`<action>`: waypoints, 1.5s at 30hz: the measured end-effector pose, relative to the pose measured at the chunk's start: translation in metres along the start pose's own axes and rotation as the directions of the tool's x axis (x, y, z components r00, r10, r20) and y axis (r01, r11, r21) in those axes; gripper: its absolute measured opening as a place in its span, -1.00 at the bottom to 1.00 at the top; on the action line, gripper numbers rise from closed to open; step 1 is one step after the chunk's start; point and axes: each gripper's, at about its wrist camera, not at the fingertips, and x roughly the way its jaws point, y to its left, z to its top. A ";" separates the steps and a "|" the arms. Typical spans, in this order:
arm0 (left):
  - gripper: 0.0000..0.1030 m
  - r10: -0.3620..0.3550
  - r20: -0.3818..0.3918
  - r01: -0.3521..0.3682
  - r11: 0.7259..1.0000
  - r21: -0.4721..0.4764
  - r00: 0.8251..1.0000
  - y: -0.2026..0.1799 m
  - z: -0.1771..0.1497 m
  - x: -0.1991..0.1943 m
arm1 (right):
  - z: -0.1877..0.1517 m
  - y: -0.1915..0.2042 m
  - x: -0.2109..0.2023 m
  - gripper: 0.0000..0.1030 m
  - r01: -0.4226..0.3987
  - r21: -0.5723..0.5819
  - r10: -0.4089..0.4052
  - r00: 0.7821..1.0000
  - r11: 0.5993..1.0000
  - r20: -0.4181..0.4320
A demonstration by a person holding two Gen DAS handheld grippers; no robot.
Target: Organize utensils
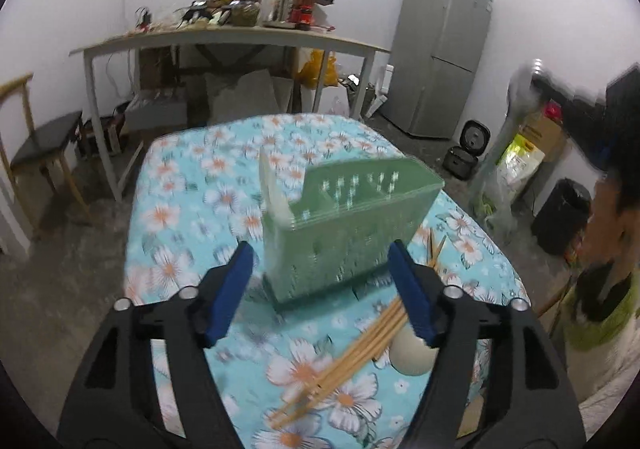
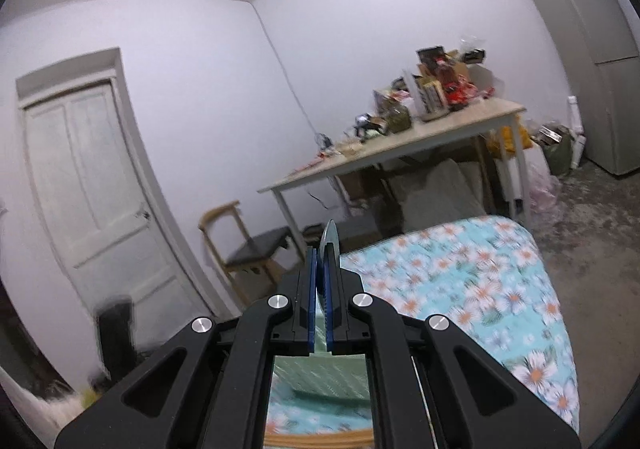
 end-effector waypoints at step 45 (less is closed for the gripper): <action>0.84 -0.005 0.054 0.014 0.985 -0.174 0.999 0.033 -0.083 -0.007 | -0.037 0.024 0.065 -0.44 0.121 -0.097 -0.137 0.975 0.988 -0.177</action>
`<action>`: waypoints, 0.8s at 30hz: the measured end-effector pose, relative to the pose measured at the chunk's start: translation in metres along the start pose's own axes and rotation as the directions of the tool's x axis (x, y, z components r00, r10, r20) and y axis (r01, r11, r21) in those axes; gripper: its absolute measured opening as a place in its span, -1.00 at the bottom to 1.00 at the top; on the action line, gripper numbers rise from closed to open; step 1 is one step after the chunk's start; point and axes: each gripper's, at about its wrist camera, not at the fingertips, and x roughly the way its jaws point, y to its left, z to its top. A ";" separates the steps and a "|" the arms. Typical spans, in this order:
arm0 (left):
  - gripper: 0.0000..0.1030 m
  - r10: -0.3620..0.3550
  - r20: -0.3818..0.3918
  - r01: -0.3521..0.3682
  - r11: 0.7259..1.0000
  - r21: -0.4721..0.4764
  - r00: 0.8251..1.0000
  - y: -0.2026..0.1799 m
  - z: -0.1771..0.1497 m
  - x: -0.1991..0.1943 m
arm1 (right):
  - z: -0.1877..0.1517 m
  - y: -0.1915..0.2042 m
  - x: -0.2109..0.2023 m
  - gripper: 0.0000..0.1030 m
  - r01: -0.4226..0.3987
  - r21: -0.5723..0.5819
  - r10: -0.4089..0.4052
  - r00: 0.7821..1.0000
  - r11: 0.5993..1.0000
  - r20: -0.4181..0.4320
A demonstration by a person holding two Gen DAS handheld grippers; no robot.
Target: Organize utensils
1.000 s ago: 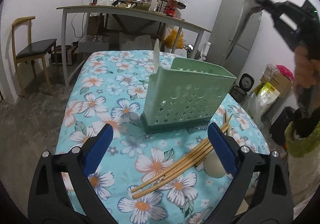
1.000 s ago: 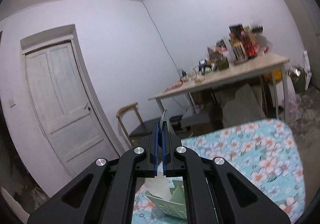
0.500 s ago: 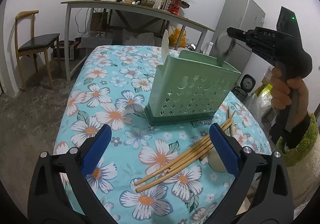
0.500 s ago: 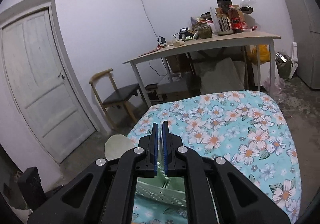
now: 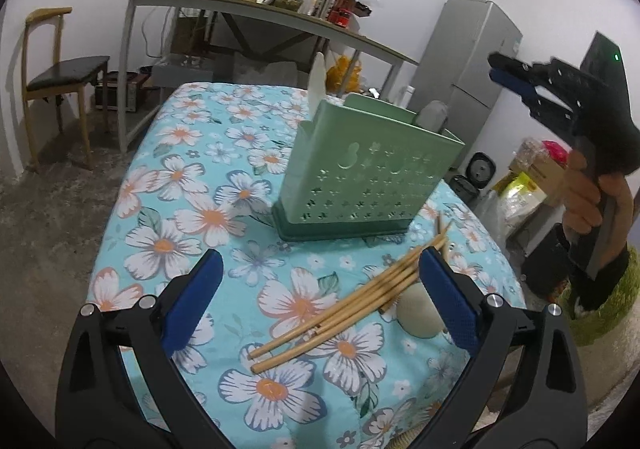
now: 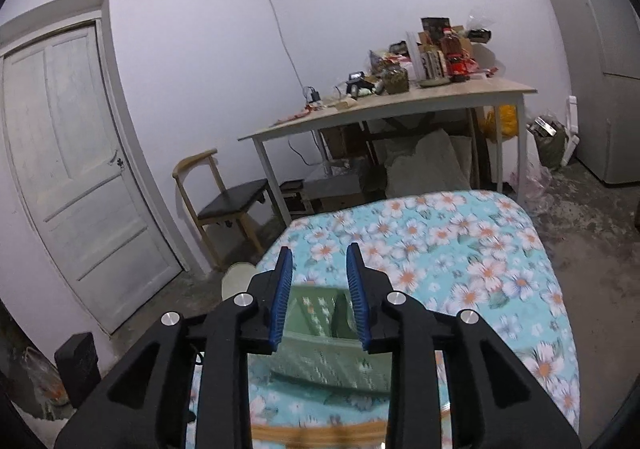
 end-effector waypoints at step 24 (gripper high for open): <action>0.84 0.005 -0.076 0.010 0.982 0.190 0.997 -0.043 -0.020 0.017 | -0.153 -0.041 0.001 -0.40 0.210 0.131 -0.149 0.917 0.969 -0.370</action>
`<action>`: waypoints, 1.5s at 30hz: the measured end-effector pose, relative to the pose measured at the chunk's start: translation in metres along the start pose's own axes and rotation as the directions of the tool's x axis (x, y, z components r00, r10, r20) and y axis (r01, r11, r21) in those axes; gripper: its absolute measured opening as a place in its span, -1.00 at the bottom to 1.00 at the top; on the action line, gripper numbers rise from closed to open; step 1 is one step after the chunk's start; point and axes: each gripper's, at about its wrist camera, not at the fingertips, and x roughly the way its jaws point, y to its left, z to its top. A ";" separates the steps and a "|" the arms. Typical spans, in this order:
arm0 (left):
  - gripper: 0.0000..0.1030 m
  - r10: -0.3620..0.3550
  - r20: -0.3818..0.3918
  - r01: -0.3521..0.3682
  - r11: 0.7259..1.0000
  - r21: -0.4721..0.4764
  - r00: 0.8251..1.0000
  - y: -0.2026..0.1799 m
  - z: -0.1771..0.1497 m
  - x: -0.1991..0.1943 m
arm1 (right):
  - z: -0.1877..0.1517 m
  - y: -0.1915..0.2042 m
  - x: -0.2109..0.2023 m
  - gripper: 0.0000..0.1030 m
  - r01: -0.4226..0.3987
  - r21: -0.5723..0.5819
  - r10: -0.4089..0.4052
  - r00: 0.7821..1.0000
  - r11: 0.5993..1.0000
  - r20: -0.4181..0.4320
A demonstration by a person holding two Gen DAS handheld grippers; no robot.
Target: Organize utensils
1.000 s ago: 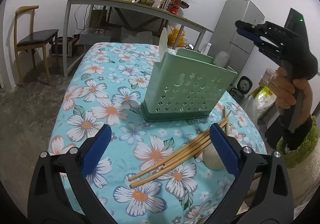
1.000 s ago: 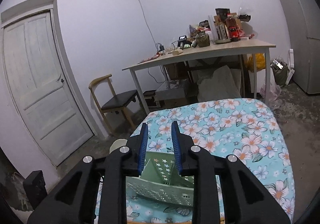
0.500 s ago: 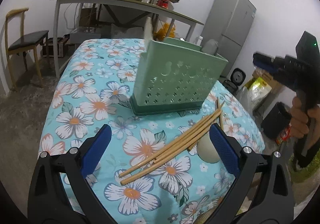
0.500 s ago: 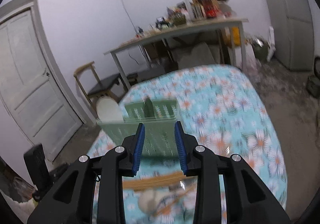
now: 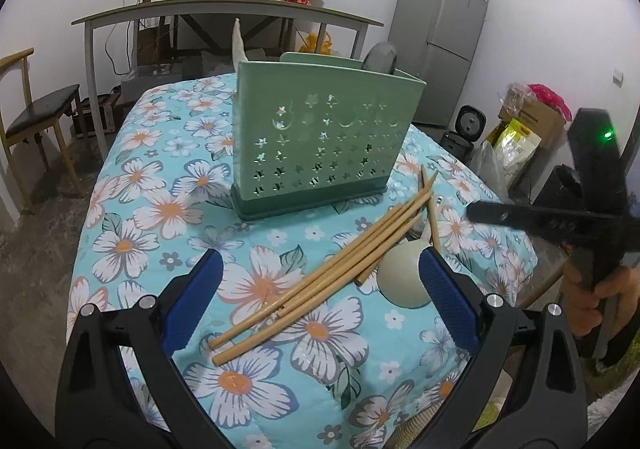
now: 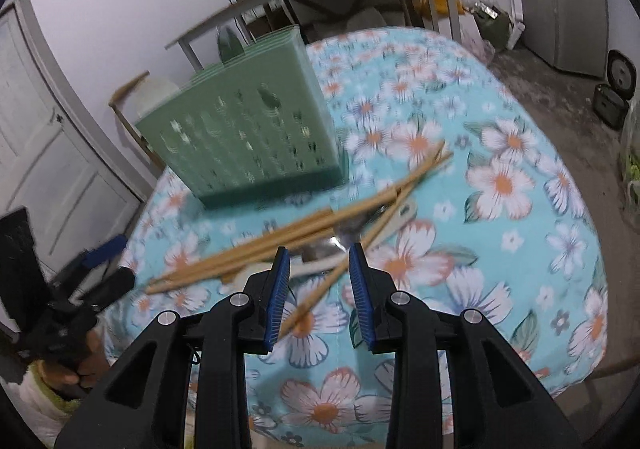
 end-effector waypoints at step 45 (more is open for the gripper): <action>0.86 0.218 -0.165 -0.169 0.948 0.269 0.962 -0.005 -0.007 0.095 | 0.008 -0.022 0.028 -0.40 0.122 -0.040 -0.122 0.992 0.992 -0.015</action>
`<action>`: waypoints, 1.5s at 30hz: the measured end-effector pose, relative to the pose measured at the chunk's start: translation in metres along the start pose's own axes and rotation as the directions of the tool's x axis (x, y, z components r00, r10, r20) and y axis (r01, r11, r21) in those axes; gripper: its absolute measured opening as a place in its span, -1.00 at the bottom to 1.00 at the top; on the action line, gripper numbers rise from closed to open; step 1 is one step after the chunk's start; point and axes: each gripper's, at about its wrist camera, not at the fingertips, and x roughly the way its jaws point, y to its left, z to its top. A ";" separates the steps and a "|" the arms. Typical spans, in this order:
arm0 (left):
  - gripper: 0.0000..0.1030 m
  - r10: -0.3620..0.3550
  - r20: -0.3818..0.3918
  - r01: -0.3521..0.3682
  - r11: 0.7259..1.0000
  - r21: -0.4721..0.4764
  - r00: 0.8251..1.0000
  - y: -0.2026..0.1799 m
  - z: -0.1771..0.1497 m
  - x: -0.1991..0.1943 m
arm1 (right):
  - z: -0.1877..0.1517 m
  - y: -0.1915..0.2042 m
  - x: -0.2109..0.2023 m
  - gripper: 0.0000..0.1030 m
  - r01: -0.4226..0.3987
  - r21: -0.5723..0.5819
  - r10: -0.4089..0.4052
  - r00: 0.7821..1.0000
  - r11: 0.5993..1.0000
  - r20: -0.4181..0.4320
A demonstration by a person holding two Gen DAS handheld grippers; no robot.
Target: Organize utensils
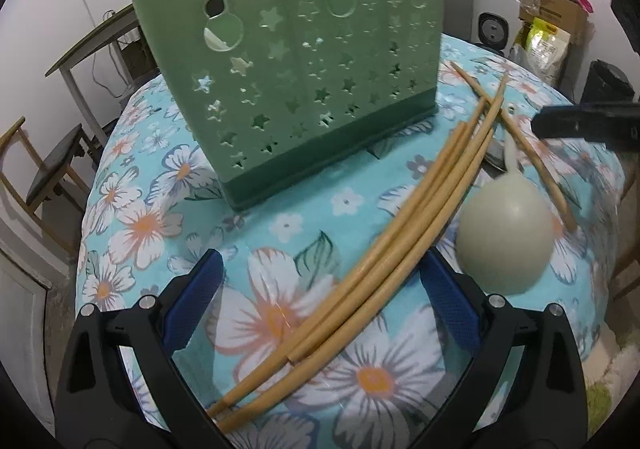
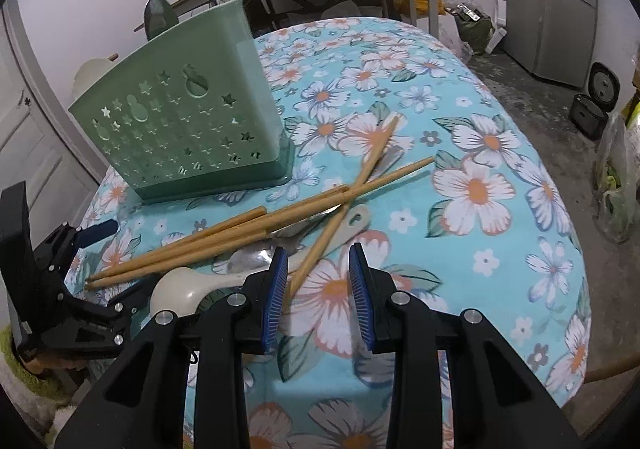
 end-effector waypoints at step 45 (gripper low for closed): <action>0.05 -0.238 0.131 0.169 0.903 0.395 0.962 -0.056 0.041 -0.021 | -0.009 0.026 0.011 -0.41 -0.040 -0.126 0.034 0.998 0.991 -0.049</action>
